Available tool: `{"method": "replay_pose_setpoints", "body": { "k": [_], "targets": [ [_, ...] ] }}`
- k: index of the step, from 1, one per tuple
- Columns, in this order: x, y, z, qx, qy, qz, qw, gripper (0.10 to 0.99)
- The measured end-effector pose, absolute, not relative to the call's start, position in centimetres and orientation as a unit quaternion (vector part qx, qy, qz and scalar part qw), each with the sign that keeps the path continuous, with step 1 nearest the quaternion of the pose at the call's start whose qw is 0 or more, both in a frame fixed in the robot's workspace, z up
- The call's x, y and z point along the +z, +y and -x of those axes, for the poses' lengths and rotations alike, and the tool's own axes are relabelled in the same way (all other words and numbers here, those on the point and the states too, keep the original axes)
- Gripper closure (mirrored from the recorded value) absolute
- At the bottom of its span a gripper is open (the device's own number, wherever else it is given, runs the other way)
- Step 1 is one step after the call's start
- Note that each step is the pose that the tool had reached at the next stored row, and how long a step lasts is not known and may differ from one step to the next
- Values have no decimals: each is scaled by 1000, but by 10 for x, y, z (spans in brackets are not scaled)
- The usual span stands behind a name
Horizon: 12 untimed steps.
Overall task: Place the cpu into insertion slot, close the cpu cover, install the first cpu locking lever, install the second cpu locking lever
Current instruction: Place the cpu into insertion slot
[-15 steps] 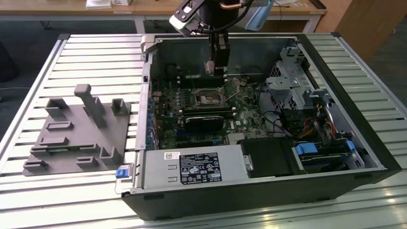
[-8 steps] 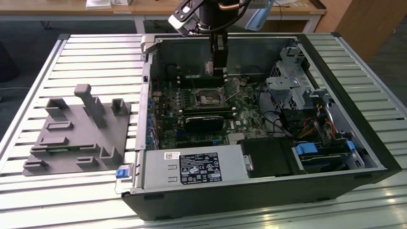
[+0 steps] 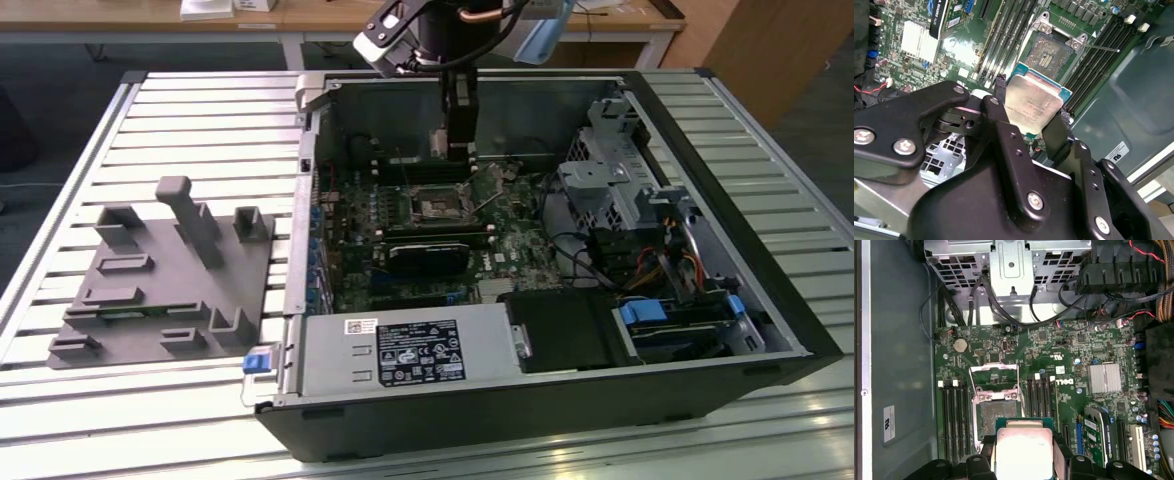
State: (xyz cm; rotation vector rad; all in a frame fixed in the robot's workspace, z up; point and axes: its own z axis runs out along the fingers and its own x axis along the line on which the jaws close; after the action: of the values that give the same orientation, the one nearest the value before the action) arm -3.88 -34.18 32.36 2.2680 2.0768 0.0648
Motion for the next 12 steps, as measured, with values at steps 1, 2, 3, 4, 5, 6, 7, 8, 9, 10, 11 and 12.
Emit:
{"method": "replay_pose_setpoints", "body": {
  "k": [1, 2, 3, 4, 5, 6, 7, 8, 9, 10, 11, 12],
  "targets": [
    [323, -342, 39, 21, 675, -737, 33, 545],
    [323, -342, 39, 21, 675, -737, 33, 545],
    [323, -342, 39, 21, 674, -737, 33, 545],
    [323, -342, 39, 21, 674, -737, 33, 545],
    [323, -342, 39, 21, 674, -738, 33, 545],
    [323, -342, 39, 21, 674, -738, 33, 545],
    [323, -342, 39, 21, 674, -738, 33, 545],
    [323, -342, 39, 21, 674, -738, 33, 545],
    [323, -342, 39, 21, 673, -738, 33, 545],
    [323, -342, 39, 21, 673, -739, 33, 545],
    [323, -342, 39, 21, 673, -739, 33, 545],
    [323, -342, 39, 21, 673, -739, 33, 545]
  ]
}}
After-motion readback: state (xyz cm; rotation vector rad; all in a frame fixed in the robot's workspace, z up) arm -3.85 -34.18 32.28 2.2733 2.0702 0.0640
